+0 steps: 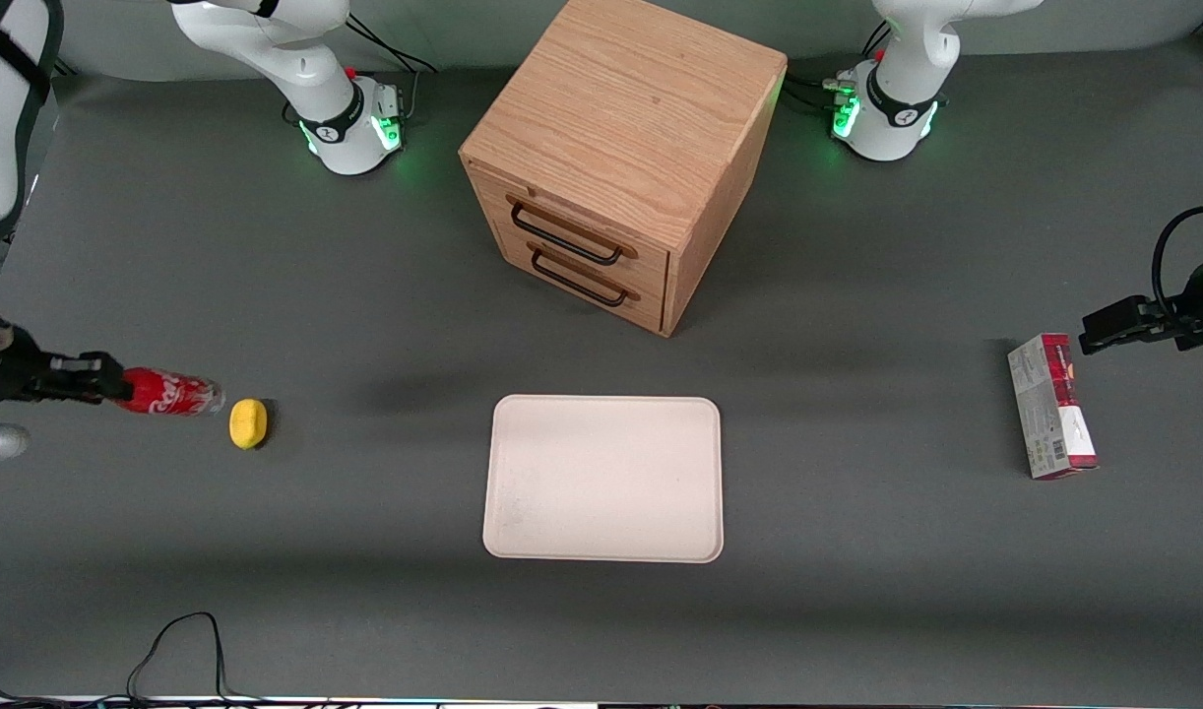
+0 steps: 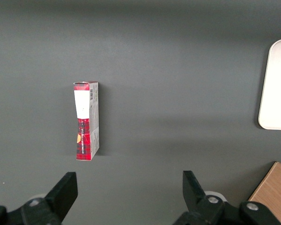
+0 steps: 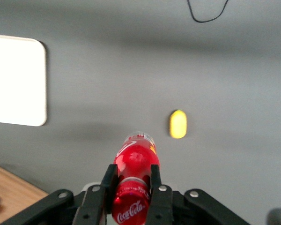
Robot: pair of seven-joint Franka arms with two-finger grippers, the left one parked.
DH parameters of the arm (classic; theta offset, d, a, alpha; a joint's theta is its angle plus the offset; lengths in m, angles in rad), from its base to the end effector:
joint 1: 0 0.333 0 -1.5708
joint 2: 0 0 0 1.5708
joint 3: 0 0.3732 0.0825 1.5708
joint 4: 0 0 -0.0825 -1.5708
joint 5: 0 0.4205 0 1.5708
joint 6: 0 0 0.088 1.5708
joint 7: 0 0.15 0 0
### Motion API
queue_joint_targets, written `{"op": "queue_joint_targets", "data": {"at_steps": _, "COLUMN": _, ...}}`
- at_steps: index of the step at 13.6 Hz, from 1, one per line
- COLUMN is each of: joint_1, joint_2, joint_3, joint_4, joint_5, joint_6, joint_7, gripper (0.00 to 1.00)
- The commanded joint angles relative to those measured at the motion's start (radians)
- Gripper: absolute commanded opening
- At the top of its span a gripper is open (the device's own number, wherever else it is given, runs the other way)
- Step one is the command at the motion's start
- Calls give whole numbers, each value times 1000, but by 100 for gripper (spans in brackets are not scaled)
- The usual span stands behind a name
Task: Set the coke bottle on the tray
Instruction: 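Lift the bottle and carry it with the right gripper toward the tray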
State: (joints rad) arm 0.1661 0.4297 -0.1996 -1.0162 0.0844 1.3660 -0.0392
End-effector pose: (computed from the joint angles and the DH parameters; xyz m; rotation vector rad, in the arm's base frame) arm 0.7114 0.0265 0.6194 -3.1365 -0.0543 0.1142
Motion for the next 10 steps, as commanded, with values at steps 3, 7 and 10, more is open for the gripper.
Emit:
{"op": "queue_joint_targets", "data": {"at_steps": 3, "joint_1": -10, "joint_2": 21, "joint_3": 377, "joint_4": 70, "joint_5": -237, "joint_6": 39, "joint_7": 410, "gripper": 0}}
{"op": "queue_joint_targets", "data": {"at_steps": 7, "joint_1": -10, "joint_2": 90, "joint_3": 581, "joint_4": 68, "joint_5": -397, "joint_6": 152, "joint_7": 573, "gripper": 0}}
{"op": "queue_joint_targets", "data": {"at_steps": 10, "joint_1": -7, "joint_2": 156, "joint_3": 626, "joint_4": 53, "joint_5": -396, "joint_6": 238, "joint_7": 628, "gripper": 0}}
